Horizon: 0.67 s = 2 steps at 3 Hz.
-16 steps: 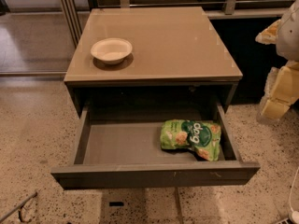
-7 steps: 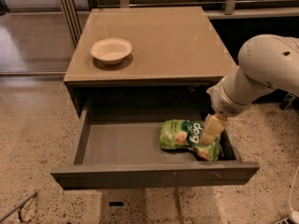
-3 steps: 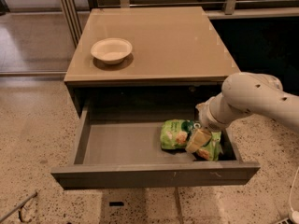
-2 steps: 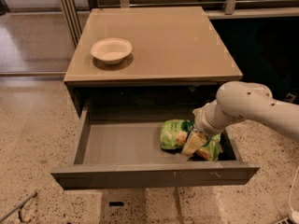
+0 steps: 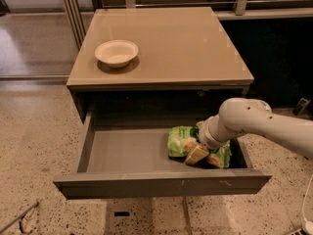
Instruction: Pick green rice chip bag from top drawer and place on counter
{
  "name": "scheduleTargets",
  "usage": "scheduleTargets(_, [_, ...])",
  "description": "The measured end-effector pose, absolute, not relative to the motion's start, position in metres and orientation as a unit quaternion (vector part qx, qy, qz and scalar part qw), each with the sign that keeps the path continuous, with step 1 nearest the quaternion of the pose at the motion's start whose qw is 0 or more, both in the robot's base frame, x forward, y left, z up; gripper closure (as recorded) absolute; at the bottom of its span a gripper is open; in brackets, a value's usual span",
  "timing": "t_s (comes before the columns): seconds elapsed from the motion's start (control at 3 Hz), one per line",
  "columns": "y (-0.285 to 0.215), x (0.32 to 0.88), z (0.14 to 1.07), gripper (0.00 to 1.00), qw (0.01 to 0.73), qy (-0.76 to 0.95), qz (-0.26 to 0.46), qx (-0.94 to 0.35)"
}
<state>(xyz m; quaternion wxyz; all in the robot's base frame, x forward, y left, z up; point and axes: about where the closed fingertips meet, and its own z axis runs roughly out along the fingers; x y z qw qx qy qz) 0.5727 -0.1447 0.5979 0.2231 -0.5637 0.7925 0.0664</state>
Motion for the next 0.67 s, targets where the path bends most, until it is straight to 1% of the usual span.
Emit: scheduleTargets(0.67, [-0.1440,0.5710,0.5983,0.73,0.222,0.792,0.068,-0.565])
